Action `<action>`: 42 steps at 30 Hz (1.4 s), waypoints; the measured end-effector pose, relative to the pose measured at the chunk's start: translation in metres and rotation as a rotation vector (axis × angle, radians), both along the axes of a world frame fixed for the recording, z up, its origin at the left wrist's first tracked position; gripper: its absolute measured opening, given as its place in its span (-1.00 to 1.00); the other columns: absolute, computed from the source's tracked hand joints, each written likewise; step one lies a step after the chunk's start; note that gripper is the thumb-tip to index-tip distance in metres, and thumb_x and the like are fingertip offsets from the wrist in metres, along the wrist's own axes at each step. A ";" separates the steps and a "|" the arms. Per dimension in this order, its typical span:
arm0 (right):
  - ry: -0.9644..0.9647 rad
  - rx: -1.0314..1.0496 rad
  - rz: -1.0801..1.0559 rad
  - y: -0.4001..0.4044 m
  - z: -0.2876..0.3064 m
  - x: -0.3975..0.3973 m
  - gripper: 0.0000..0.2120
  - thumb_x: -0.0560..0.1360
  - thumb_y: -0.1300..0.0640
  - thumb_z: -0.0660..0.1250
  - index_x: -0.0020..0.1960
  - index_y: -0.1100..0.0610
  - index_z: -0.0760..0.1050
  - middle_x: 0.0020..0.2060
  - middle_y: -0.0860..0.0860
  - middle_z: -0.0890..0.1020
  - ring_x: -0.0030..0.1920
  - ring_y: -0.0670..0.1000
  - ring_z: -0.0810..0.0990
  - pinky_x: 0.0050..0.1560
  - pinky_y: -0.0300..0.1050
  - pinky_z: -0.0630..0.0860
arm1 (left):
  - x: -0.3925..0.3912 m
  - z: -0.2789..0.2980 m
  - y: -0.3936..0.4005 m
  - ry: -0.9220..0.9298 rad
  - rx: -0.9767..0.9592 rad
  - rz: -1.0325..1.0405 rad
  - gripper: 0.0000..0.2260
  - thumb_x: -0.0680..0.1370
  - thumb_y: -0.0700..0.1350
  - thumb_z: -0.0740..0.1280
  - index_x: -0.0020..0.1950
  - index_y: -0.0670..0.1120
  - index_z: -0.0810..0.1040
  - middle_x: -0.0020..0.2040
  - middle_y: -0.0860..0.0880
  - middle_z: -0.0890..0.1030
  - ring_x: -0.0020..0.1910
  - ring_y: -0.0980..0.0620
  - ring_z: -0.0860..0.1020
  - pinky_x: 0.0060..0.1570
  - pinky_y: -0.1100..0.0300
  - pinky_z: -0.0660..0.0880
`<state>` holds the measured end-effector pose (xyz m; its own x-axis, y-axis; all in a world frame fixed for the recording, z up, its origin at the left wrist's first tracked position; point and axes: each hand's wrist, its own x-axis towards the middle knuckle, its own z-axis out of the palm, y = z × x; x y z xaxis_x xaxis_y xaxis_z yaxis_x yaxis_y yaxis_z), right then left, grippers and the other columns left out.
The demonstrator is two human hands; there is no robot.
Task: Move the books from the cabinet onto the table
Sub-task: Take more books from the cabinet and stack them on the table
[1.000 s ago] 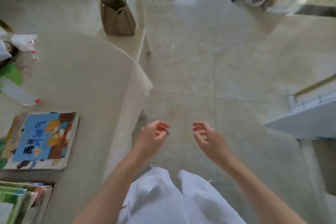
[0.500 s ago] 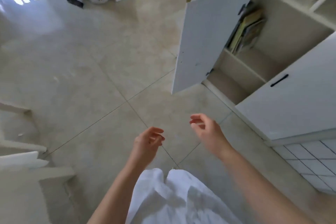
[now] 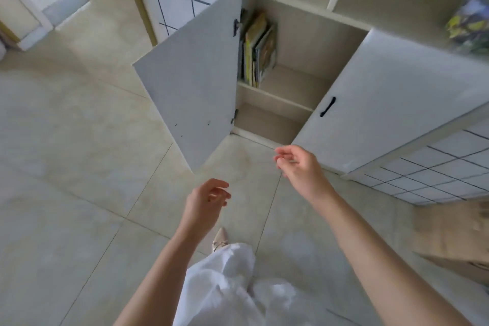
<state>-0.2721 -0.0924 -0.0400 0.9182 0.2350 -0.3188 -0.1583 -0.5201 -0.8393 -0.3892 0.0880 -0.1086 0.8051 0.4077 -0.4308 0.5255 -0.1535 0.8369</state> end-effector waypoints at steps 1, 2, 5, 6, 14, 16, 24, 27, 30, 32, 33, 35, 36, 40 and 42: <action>0.012 0.002 -0.020 0.003 -0.001 0.010 -0.85 0.33 -0.03 0.27 -0.11 -0.13 0.52 -0.07 -0.03 0.67 -0.02 -0.01 0.64 0.11 0.06 0.57 | 0.016 0.001 0.006 0.000 0.004 -0.030 -0.67 0.50 -0.35 0.26 -0.14 0.10 0.58 -0.26 0.04 0.69 -0.36 0.16 0.62 -0.25 0.25 0.53; 0.018 0.004 -0.035 0.006 -0.002 0.020 -0.85 0.33 -0.03 0.28 -0.10 -0.12 0.53 -0.07 -0.03 0.67 -0.02 -0.01 0.63 0.11 0.03 0.56 | 0.033 0.001 0.012 0.001 0.006 -0.058 -0.67 0.50 -0.35 0.25 -0.14 0.10 0.58 -0.26 0.04 0.69 -0.36 0.17 0.62 -0.27 0.26 0.51; -0.001 -0.017 -0.048 0.015 -0.004 0.053 -0.88 0.40 0.08 0.32 -0.09 -0.07 0.56 -0.06 -0.05 0.67 -0.02 -0.04 0.63 0.10 -0.08 0.55 | 0.087 0.001 0.028 0.009 0.012 -0.128 -0.67 0.49 -0.34 0.25 -0.15 0.12 0.58 -0.26 0.05 0.69 -0.34 0.13 0.62 -0.22 0.15 0.53; -0.013 -0.031 -0.046 0.016 -0.005 0.063 -0.87 0.43 0.16 0.33 -0.07 -0.03 0.57 -0.05 -0.04 0.67 -0.04 -0.05 0.63 0.08 -0.14 0.53 | 0.102 0.000 0.031 0.017 0.019 -0.146 -0.66 0.48 -0.34 0.24 -0.15 0.13 0.58 -0.27 0.07 0.69 -0.32 0.10 0.63 -0.20 0.12 0.54; -0.102 -0.155 0.159 0.015 -0.017 0.189 -0.78 0.52 0.25 0.28 0.14 0.08 0.55 0.05 -0.09 0.61 0.02 -0.11 0.57 -0.04 -0.55 0.38 | 0.229 -0.015 0.032 0.111 0.045 -0.187 -0.75 0.49 -0.28 0.25 -0.10 0.07 0.58 -0.18 0.02 0.67 -0.19 -0.01 0.63 -0.15 0.06 0.57; -0.104 -0.180 0.227 0.018 -0.023 0.226 -0.76 0.52 0.25 0.29 0.17 0.09 0.53 0.05 -0.08 0.58 0.06 -0.08 0.55 0.03 -0.41 0.41 | 0.252 -0.022 0.032 0.139 0.079 -0.184 -0.80 0.52 -0.22 0.27 -0.07 0.08 0.58 -0.13 0.05 0.66 -0.14 0.01 0.63 -0.24 0.18 0.54; -0.214 -0.301 0.524 0.063 -0.063 0.394 -0.66 0.54 0.29 0.27 0.29 0.10 0.44 0.20 -0.01 0.51 0.12 -0.10 0.48 0.05 -0.37 0.39 | 0.375 -0.058 0.031 0.133 0.026 0.028 -0.76 0.52 -0.25 0.24 0.03 0.05 0.59 -0.01 0.09 0.62 -0.16 0.11 0.61 -0.36 0.28 0.44; -0.308 -0.340 0.613 0.086 -0.090 0.429 -0.59 0.54 0.29 0.26 0.36 0.12 0.36 0.26 0.04 0.47 0.26 -0.01 0.45 0.17 -0.29 0.35 | 0.409 -0.080 0.033 0.107 0.019 0.079 -0.74 0.51 -0.27 0.26 0.07 0.03 0.57 0.05 0.06 0.61 -0.13 0.16 0.58 -0.32 0.33 0.42; -0.400 -0.414 0.641 0.107 -0.120 0.459 -0.51 0.49 0.32 0.29 0.39 0.14 0.31 0.29 0.11 0.43 0.29 0.11 0.41 0.31 -0.08 0.38 | 0.437 -0.104 0.040 0.071 0.048 0.088 -0.75 0.52 -0.28 0.28 0.10 0.02 0.56 0.08 0.04 0.61 -0.08 0.13 0.57 -0.27 0.40 0.40; -0.505 -0.438 0.656 0.121 -0.140 0.481 -0.45 0.43 0.36 0.33 0.39 0.19 0.31 0.30 0.16 0.40 0.32 0.15 0.37 0.37 0.01 0.35 | 0.453 -0.121 0.047 0.052 0.074 0.083 -0.74 0.52 -0.28 0.29 0.15 -0.01 0.56 0.11 0.03 0.60 -0.02 0.07 0.57 -0.19 0.38 0.42; -0.555 -0.447 0.663 0.126 -0.149 0.493 -0.41 0.40 0.38 0.35 0.40 0.20 0.30 0.30 0.18 0.39 0.33 0.16 0.36 0.38 0.04 0.34 | 0.462 -0.130 0.050 0.045 0.084 0.088 -0.73 0.52 -0.27 0.29 0.18 -0.03 0.56 0.13 0.02 0.60 0.01 0.06 0.57 -0.12 0.34 0.44; -0.625 -0.448 0.659 0.134 -0.163 0.514 -0.34 0.37 0.39 0.38 0.42 0.19 0.27 0.32 0.17 0.36 0.33 0.16 0.35 0.35 0.03 0.40 | 0.477 -0.144 0.055 0.022 0.099 0.106 -0.71 0.53 -0.26 0.30 0.22 -0.04 0.54 0.18 0.01 0.60 0.06 0.06 0.56 -0.01 0.27 0.44; -0.655 -0.446 0.656 0.137 -0.170 0.524 -0.33 0.37 0.39 0.38 0.42 0.18 0.27 0.33 0.16 0.36 0.33 0.16 0.36 0.31 0.00 0.43 | 0.486 -0.152 0.057 0.003 0.106 0.115 -0.70 0.53 -0.25 0.30 0.25 -0.04 0.52 0.21 0.01 0.58 0.08 0.08 0.54 0.04 0.26 0.44; -0.783 -0.523 0.748 0.143 -0.194 0.552 -0.36 0.33 0.35 0.42 0.37 0.18 0.31 0.29 0.15 0.42 0.31 0.15 0.36 0.29 0.02 0.45 | 0.517 -0.168 0.061 -0.088 0.118 0.141 -0.64 0.55 -0.24 0.27 0.33 -0.03 0.45 0.29 -0.01 0.52 0.21 0.06 0.50 0.14 0.24 0.43; -0.862 -0.584 0.791 0.142 -0.204 0.558 -0.39 0.32 0.34 0.41 0.34 0.21 0.34 0.27 0.16 0.44 0.29 0.17 0.37 0.32 0.03 0.41 | 0.528 -0.174 0.063 -0.113 0.126 0.129 -0.63 0.55 -0.24 0.26 0.34 -0.01 0.43 0.31 -0.01 0.51 0.25 0.03 0.50 0.17 0.22 0.44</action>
<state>0.2861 0.0494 -0.2438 0.5547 0.8298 0.0607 0.8281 -0.5435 -0.1370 0.1393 0.1507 -0.2825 0.7833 0.5553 -0.2796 0.4511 -0.1982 0.8702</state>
